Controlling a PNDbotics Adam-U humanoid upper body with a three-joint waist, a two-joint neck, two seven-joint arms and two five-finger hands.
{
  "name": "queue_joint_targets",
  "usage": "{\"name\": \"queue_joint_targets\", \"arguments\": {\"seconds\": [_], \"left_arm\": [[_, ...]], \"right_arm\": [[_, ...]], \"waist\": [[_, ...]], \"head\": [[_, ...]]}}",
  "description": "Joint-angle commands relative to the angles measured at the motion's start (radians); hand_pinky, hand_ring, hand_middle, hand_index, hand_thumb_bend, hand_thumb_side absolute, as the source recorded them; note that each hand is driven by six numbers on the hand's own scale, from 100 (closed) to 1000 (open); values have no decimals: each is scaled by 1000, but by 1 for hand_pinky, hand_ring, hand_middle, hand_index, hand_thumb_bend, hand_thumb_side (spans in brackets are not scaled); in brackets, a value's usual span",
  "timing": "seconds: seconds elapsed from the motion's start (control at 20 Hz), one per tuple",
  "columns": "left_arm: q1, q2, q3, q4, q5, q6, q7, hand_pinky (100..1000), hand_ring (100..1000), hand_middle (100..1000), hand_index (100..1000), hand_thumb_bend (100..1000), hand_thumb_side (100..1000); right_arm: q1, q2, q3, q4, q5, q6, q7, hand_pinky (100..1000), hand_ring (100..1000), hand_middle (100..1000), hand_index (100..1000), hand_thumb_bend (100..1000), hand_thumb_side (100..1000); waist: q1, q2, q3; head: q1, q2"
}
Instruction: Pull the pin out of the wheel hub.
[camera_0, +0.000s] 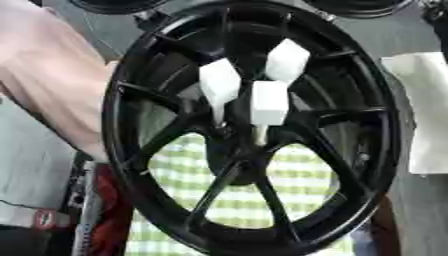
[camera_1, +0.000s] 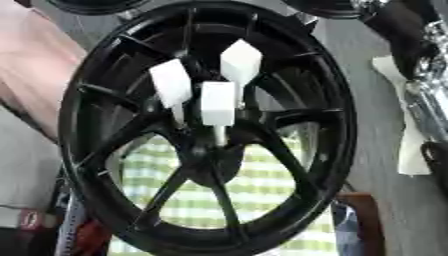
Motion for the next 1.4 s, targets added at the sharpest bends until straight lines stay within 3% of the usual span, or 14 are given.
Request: {"name": "queue_joint_targets", "arguments": {"seconds": [0.05, 0.45, 0.6, 0.65, 0.95, 1.15, 1.4], "left_arm": [[-6, 15, 8, -20, -2, 2, 0, 857, 730, 744, 855, 118, 879], [-19, 50, 2, -20, -14, -12, -10, 858, 732, 745, 855, 112, 875], [-20, 72, 3, -20, -21, -27, -12, 857, 733, 745, 854, 116, 862], [-22, 79, 4, -20, -23, -32, -11, 856, 733, 745, 854, 117, 859], [-25, 165, -18, -20, -93, -58, -30, 852, 735, 745, 851, 100, 836], [-11, 313, -60, -20, -203, -97, -61, 842, 737, 742, 845, 100, 806], [-16, 556, -148, -20, -343, -153, -148, 823, 741, 730, 830, 100, 790]], "right_arm": [[-9, -14, -12, -18, 3, 0, -3, 933, 835, 694, 744, 189, 387], [-17, -28, -13, -18, 2, -1, -2, 933, 835, 694, 744, 183, 395], [-16, -28, -16, -18, 0, 1, -5, 933, 835, 694, 744, 181, 391], [-16, -26, -16, -18, 0, 0, -4, 933, 834, 694, 743, 425, 287], [-13, -28, -16, -18, 0, -2, 9, 932, 834, 693, 743, 428, 285], [-10, -33, -16, -18, 2, -1, 8, 931, 834, 692, 742, 428, 285], [-4, -42, -13, -18, 5, 2, 8, 931, 833, 692, 742, 428, 285]], "waist": [[0, -21, -1], [-3, 8, -23], [2, -1, -22], [3, -4, -19], [10, -9, -11], [20, -15, -15], [32, -26, -19]], "head": [[-2, -14], [-8, -41], [-11, -22], [-11, -22], [-17, -19], [-22, -12], [-31, -4]]}}
